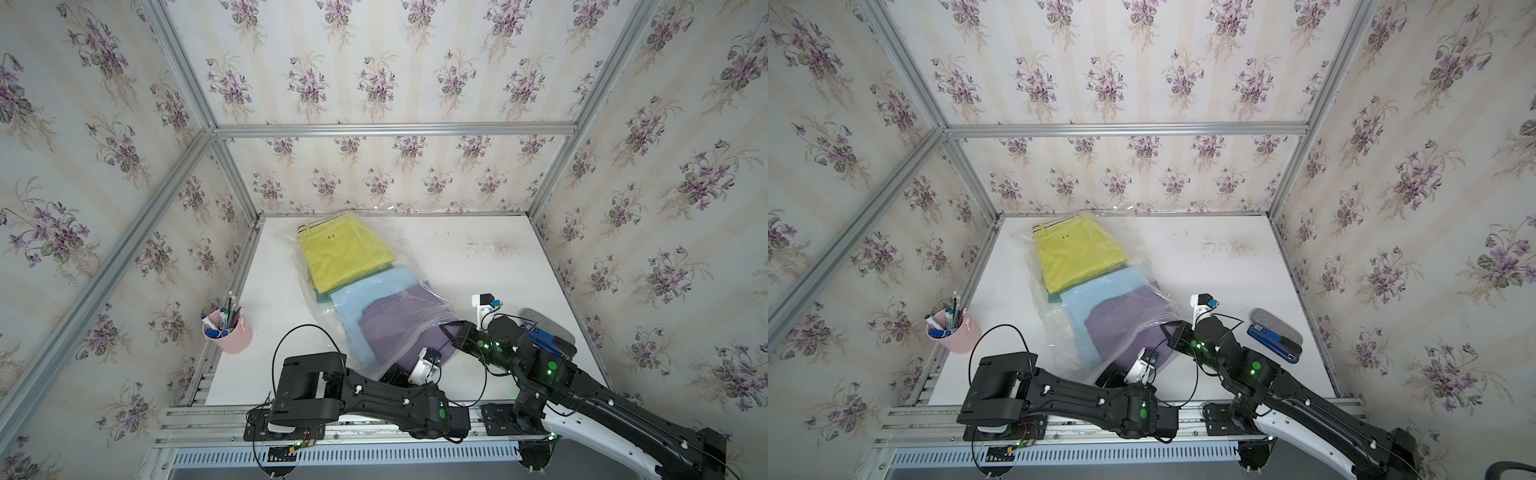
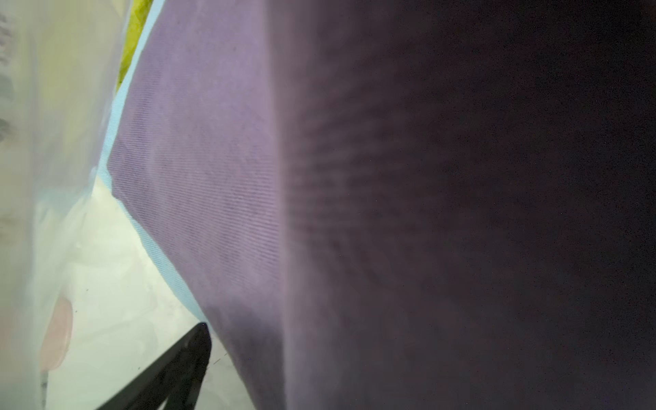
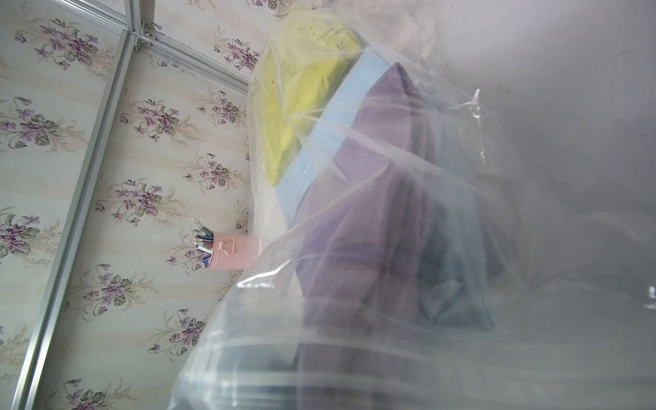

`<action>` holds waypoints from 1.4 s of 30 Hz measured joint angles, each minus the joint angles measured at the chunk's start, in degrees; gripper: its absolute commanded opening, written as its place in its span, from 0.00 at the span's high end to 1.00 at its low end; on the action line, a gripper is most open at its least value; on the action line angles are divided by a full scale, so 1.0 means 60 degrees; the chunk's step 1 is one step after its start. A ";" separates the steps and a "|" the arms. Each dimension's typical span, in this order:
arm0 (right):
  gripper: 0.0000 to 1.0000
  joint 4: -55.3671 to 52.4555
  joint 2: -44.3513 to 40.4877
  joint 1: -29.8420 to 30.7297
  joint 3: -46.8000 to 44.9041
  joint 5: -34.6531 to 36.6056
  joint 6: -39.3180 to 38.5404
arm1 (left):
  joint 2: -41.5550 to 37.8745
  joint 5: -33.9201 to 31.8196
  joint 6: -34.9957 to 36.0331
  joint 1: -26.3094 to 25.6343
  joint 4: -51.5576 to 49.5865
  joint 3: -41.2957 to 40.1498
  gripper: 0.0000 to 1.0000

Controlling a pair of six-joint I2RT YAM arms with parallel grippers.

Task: Take the trousers out of the vacuum bag
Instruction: Take out the trousers from the vacuum bag.

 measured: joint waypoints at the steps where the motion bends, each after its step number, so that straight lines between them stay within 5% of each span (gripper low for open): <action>1: 1.00 0.0000 0.0000 -0.0007 0.0004 -0.0018 0.0000 | 0.0018 -0.0044 -0.0055 0.0025 -0.0066 0.0000 0.11; 11: 1.00 0.0000 0.0033 -0.0117 0.0018 -0.0131 -0.0007 | 0.0047 -0.0168 -0.0168 0.0226 -0.0124 -0.0029 0.64; 20: 1.00 0.0200 -0.0066 -0.0189 0.0022 -0.0342 -0.0138 | -0.0040 -0.0226 0.0131 0.0073 -0.0430 0.0240 0.91; 26: 1.00 0.0153 -0.0459 -0.0204 0.0299 -0.0525 -0.0262 | -0.0266 -0.0251 0.0277 -0.0193 -0.1060 0.0812 0.99; 42: 1.00 -0.1993 -0.0441 -0.0208 0.2728 -0.1271 -0.2178 | -0.0790 -0.0816 0.0357 -0.1381 -0.3410 0.3034 0.99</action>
